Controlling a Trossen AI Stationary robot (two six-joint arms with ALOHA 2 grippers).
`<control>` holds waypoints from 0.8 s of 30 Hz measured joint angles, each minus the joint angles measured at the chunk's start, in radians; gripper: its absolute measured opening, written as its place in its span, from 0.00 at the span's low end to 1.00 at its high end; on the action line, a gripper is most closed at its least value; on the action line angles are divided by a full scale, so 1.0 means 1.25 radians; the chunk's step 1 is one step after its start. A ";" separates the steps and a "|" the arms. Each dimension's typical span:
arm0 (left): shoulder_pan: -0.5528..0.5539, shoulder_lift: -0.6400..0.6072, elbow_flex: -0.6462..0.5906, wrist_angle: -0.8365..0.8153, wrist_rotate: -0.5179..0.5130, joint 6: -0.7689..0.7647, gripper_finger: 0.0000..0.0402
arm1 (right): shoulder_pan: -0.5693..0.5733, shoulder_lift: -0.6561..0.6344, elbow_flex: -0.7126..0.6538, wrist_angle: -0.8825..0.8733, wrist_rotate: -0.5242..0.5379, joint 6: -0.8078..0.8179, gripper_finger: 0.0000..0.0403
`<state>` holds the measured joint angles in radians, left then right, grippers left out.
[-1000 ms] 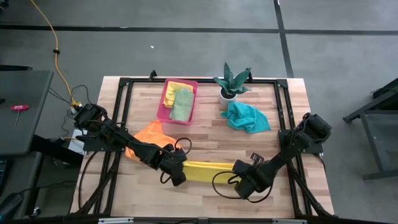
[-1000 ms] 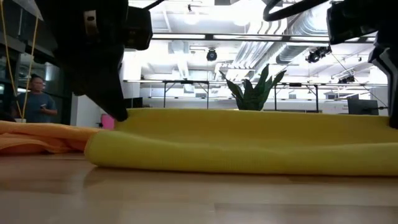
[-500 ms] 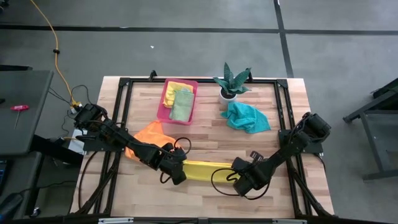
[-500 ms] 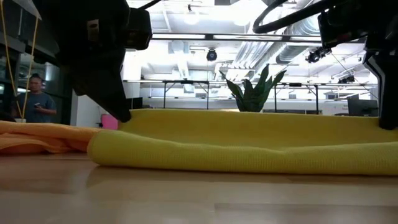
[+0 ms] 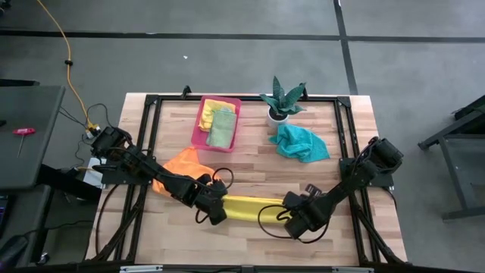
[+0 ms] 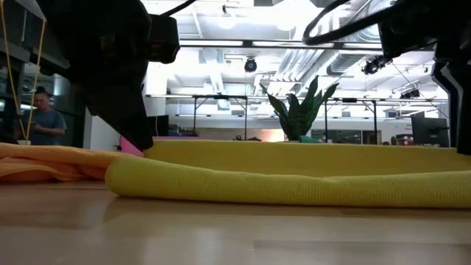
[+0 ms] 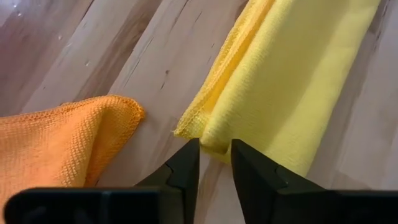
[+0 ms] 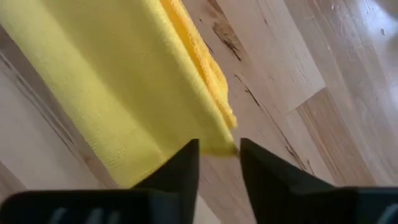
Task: Fold microfiber towels
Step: Fold the yellow microfiber cloth
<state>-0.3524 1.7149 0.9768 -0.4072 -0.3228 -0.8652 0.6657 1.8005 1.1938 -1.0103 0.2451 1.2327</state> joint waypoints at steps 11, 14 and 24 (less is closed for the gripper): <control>0.071 -0.080 -0.001 -0.138 0.044 0.109 0.35 | 0.000 -0.077 0.000 -0.119 -0.010 -0.038 0.49; 0.080 -0.132 0.002 -0.126 0.020 0.138 0.37 | 0.015 -0.103 0.000 -0.144 0.001 -0.036 0.49; 0.007 -0.202 -0.082 0.302 -0.007 0.242 0.38 | 0.117 -0.222 -0.184 0.116 -0.007 0.138 0.49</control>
<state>-0.3431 1.4623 0.8745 -0.0297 -0.3317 -0.5633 0.8119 1.5227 0.9634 -0.8659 0.2357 1.4051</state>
